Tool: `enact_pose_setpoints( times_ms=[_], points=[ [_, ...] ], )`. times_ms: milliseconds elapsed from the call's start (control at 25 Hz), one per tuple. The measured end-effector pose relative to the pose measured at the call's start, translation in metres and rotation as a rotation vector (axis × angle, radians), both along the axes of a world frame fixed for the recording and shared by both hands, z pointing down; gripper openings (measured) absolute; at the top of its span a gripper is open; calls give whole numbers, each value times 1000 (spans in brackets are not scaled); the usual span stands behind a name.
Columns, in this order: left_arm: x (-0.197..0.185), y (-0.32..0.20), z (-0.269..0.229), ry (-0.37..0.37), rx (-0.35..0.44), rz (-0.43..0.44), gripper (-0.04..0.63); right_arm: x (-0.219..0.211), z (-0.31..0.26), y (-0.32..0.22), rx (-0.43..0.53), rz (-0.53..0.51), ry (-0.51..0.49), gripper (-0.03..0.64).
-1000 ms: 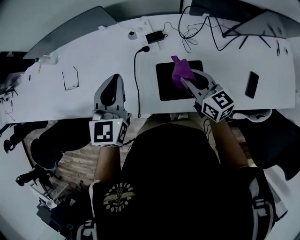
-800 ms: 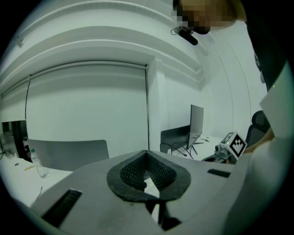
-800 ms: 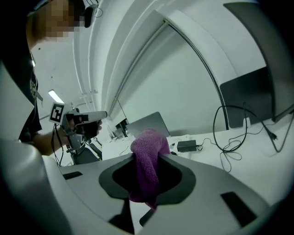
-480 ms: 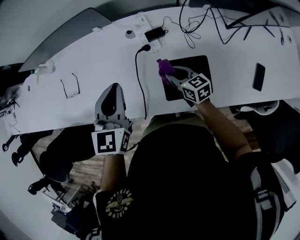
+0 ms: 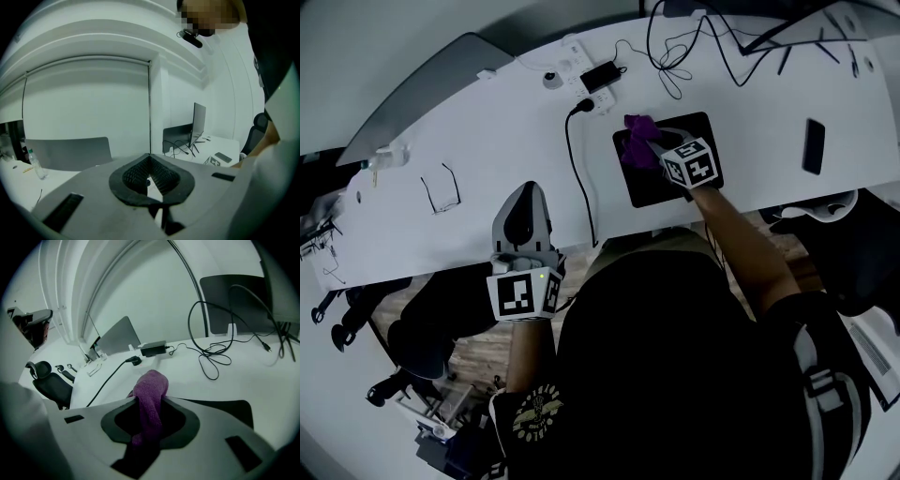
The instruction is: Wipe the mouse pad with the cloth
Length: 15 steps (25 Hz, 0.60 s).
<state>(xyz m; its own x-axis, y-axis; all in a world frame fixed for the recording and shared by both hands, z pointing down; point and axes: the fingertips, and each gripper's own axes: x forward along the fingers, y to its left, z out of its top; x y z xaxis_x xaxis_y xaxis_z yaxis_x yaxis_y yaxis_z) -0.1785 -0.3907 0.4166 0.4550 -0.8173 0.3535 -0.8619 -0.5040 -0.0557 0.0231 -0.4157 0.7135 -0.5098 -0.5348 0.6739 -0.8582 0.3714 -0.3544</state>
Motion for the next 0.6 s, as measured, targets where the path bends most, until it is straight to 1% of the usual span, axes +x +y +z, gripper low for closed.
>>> enact_pose_setpoints(
  times_ms=[440,600],
  points=[
    [19,11,-4,10,1,10,2,90,8,16,-26,131,94,89],
    [26,19,-10,10,23,6,2,121,10,25,-31,164,121,89]
  ],
)
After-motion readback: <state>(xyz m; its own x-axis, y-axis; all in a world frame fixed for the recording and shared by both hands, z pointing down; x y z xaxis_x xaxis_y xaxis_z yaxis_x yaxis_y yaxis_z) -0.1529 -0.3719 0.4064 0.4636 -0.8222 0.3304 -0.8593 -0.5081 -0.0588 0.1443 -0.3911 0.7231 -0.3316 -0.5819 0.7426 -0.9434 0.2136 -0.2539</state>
